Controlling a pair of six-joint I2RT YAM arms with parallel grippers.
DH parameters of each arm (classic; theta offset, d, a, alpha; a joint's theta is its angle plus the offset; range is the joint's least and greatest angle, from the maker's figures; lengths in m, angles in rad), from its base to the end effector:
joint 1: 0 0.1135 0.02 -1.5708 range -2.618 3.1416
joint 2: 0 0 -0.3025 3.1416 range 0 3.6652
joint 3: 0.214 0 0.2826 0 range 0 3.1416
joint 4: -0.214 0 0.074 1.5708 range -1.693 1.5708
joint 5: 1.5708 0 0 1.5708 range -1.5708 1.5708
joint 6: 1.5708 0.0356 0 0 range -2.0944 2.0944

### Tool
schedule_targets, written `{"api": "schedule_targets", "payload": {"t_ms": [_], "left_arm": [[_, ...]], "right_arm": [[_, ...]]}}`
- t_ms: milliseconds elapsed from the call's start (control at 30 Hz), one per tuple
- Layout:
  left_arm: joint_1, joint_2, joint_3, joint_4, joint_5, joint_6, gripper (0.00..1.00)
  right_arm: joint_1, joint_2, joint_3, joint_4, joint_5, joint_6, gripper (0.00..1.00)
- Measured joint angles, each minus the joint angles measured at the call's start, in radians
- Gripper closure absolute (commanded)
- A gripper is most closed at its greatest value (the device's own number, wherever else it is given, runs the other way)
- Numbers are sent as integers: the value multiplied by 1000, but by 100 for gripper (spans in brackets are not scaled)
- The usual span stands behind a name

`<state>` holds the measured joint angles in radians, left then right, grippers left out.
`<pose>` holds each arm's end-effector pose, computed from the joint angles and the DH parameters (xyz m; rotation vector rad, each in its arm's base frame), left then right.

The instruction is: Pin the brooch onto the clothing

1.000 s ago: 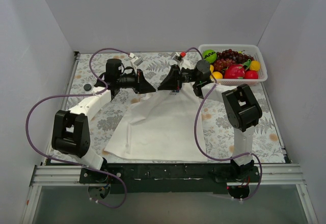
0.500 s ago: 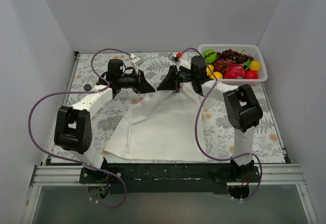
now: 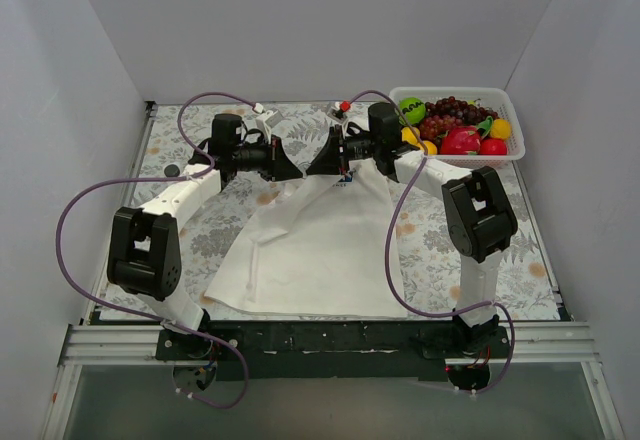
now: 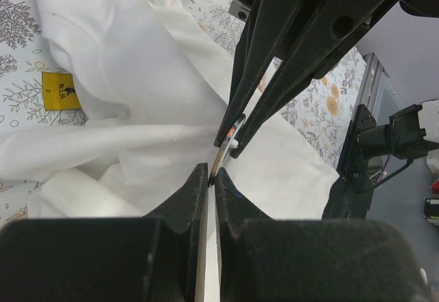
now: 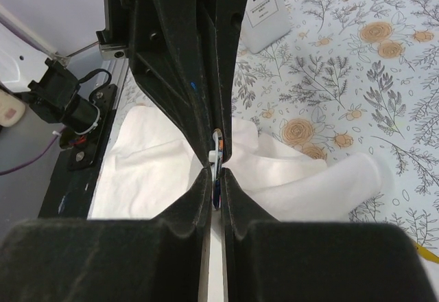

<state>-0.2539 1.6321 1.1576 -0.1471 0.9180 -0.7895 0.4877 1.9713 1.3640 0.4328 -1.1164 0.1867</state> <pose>0.3697 -0.1252 0.2870 -0.0450 2.3517 -1.5605 0.4154 0.2566 0.2682 -1.1082 1.5099 1.4382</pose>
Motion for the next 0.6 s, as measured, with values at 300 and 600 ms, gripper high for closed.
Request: {"api": "schedule_targets", "payload": {"t_ms": [300, 600], "left_arm": [[-13, 2, 6, -18, -40, 5, 100], [-30, 18, 50, -64, -87, 15, 100]], "right_arm": [[3, 0, 23, -95, 28, -51, 94], [1, -1, 42, -146, 61, -82, 93]]}}
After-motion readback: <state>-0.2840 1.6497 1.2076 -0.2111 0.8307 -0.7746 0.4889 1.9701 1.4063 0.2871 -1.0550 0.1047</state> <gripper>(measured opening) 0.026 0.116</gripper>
